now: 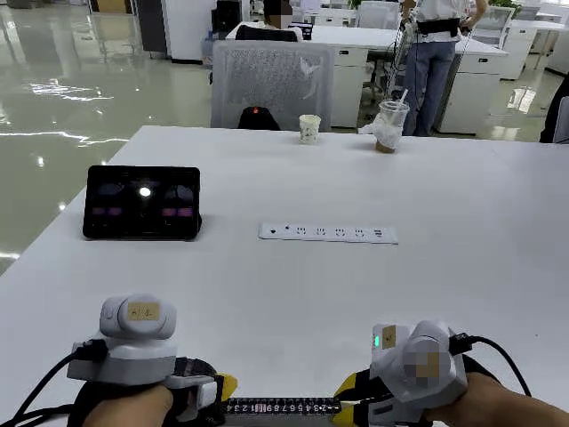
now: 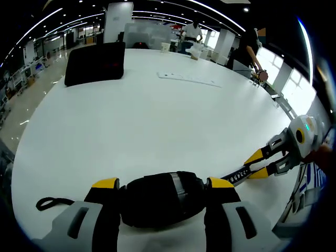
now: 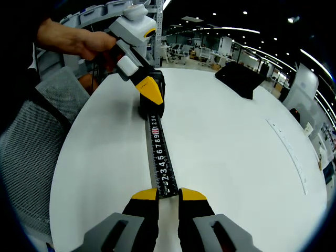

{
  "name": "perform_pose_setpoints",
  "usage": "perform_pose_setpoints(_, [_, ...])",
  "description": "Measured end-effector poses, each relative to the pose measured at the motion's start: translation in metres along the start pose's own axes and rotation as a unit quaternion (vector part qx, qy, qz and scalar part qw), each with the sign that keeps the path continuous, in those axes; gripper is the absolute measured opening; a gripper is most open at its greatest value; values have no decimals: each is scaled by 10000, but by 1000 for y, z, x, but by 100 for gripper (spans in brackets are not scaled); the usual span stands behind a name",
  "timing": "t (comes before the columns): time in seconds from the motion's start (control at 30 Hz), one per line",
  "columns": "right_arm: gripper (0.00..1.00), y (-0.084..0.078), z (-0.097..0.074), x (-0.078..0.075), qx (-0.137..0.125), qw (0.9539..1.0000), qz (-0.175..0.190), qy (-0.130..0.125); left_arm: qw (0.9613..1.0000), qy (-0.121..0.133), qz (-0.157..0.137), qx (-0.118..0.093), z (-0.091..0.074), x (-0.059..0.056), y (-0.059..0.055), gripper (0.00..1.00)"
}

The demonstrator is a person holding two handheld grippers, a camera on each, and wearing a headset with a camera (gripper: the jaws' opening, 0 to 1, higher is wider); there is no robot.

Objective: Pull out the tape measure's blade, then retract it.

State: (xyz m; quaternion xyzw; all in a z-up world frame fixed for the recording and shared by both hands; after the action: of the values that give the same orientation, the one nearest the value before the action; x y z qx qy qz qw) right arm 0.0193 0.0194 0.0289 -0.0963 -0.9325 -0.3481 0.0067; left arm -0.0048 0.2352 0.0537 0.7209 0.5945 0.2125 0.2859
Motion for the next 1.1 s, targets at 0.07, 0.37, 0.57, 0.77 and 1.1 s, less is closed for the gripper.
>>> perform_pose_setpoints(0.07, [10, 1, 2, 0, -3, 10000, -14, 8, 10000, -3, -5, -6, 0, 0, 0, 60])
perform_pose_setpoints(0.37, [10, 5, 6, 2, -26, 10000, -12, 14, 10000, -18, -21, -16, 1, 1, 1, 60])
perform_pose_setpoints(0.57, [10, 10, 10, 5, -63, 10000, -18, 30, 10000, -28, -22, -12, 0, 1, 0, 60])
perform_pose_setpoints(0.77, [10, 16, 15, 7, -103, 9999, -25, 51, 10000, -44, -31, -8, 0, 1, 0, 60])
perform_pose_setpoints(1.1, [11, 25, 22, 10, -157, 9998, -62, 79, 9999, -67, -74, -13, 0, 2, 1, 60])
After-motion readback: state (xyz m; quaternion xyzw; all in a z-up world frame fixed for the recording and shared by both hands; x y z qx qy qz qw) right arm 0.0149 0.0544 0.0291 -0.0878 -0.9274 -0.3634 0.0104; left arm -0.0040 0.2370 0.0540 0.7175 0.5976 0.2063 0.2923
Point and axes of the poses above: the centre of the closed fingertips' face, and the gripper's own axes: z roughly forward along the fingers, x roughly to its left, y roughly out of its top, the point moved 5 cm from there along -z, roughly backward along the fingers, and after that the axes turned 12 degrees about z, right-handed, at the moved point
